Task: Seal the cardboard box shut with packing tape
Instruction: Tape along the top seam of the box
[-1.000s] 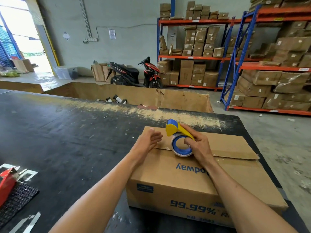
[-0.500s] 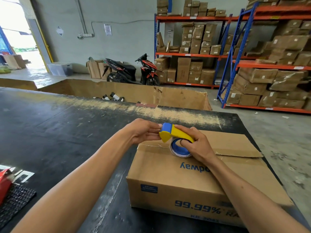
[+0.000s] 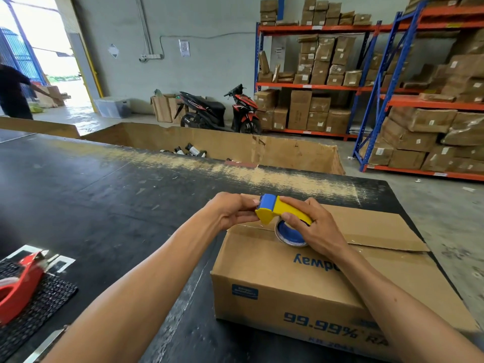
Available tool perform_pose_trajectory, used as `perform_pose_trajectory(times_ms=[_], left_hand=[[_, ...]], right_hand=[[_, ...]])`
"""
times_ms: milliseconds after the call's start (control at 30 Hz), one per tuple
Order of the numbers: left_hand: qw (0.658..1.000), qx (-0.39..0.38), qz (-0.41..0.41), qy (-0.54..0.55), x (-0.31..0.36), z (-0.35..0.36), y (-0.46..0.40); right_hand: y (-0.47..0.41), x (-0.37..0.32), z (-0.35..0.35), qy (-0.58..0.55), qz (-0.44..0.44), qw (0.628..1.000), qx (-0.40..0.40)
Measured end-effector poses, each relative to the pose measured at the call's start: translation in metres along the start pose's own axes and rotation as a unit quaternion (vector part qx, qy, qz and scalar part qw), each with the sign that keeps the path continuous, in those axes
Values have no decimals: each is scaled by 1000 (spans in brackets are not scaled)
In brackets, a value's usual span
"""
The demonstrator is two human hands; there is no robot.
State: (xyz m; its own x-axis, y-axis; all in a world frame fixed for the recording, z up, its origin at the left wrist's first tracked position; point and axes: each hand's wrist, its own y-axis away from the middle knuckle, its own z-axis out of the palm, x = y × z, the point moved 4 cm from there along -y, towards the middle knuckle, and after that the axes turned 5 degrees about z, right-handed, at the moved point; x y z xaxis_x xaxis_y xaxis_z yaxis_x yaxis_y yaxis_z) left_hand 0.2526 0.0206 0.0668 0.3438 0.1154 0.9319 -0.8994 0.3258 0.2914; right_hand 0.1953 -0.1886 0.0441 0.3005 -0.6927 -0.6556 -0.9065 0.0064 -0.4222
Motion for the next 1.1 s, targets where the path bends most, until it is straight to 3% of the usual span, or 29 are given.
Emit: perform_pose_trajectory(times_ms=[267, 767, 1100], left_hand=[[995, 36, -47, 82, -17, 2, 0], [986, 130, 59, -86, 12, -5, -9], [983, 166, 61, -41, 17, -76, 6]], right_hand=[[3, 1, 0, 7, -21, 1000, 4], [-8, -8, -1, 13, -10, 1000, -23], [-26, 6, -23, 74, 1, 992, -99]])
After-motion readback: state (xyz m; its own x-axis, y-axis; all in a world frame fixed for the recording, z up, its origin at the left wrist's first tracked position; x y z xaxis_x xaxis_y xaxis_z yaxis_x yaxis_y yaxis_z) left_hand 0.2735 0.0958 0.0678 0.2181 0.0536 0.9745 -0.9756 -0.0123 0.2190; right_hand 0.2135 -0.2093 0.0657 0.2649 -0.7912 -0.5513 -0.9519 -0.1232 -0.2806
